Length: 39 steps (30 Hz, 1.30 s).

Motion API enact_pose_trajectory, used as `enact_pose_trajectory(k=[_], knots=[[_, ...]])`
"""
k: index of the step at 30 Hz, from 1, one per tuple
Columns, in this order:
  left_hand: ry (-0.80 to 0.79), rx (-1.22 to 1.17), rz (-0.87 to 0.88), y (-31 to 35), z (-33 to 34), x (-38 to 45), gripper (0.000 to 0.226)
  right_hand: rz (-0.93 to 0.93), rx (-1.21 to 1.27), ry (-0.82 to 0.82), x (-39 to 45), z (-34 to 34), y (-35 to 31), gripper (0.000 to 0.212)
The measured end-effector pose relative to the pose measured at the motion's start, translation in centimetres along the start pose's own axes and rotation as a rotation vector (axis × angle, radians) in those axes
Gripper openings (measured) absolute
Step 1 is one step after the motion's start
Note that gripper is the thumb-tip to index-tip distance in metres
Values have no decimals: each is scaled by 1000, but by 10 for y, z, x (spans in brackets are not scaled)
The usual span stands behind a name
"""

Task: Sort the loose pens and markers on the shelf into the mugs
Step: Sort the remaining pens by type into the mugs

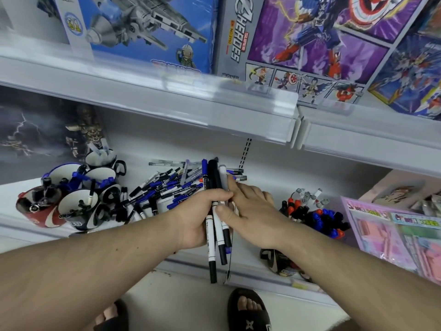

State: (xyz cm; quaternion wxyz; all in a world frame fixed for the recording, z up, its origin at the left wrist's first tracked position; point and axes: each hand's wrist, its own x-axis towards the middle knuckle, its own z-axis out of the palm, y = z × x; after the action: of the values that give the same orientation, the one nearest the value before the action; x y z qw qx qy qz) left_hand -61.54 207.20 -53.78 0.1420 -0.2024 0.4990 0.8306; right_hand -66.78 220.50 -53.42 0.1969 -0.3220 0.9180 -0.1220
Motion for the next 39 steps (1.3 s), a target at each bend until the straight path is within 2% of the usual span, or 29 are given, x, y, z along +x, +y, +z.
enact_pose_trajectory(k=[1,4,5,7,10,16,19,21,22,25,27,28,31,33,35,37,39], knots=[[27,15,-5,-1,-3,5,49,73,169,10,-1,4,-1,92],[173,-52,46,3,-12,15,15,478,1011,82,-3,16,-14,73],[222,-85,86,4,-13,17,12,605,1230,62,-6,19,-20,73],[277,-125,163,5,-9,19,9,757,1519,-26,-9,25,-31,77],[289,-126,214,2,3,12,12,778,1753,-101,-12,29,-47,78],[276,-124,245,-2,11,8,14,701,1983,64,-10,18,-52,59],[268,-140,220,-3,6,8,13,647,1948,0,-12,22,-56,66],[249,-124,180,-1,0,7,12,593,1809,-52,-13,23,-57,69],[230,-103,162,1,-4,6,12,573,1682,-28,-13,21,-55,66],[99,-11,156,5,-17,2,14,424,1212,237,-10,7,-41,32],[1,55,149,8,-24,-2,15,262,1055,404,-11,-9,-32,10],[-36,85,138,8,-26,-4,14,178,1007,454,-12,-16,-30,9],[-113,124,98,5,-27,-11,28,-29,909,511,-15,-24,-30,19],[-164,147,93,2,-26,-16,32,-87,832,539,-14,-22,-32,22],[-214,195,87,1,-23,-20,24,-44,757,562,-12,-22,-32,35],[-261,207,71,1,-23,-23,22,42,755,509,-10,-25,-31,54],[-288,204,63,0,-24,-24,21,56,865,382,-10,-28,-32,51]])
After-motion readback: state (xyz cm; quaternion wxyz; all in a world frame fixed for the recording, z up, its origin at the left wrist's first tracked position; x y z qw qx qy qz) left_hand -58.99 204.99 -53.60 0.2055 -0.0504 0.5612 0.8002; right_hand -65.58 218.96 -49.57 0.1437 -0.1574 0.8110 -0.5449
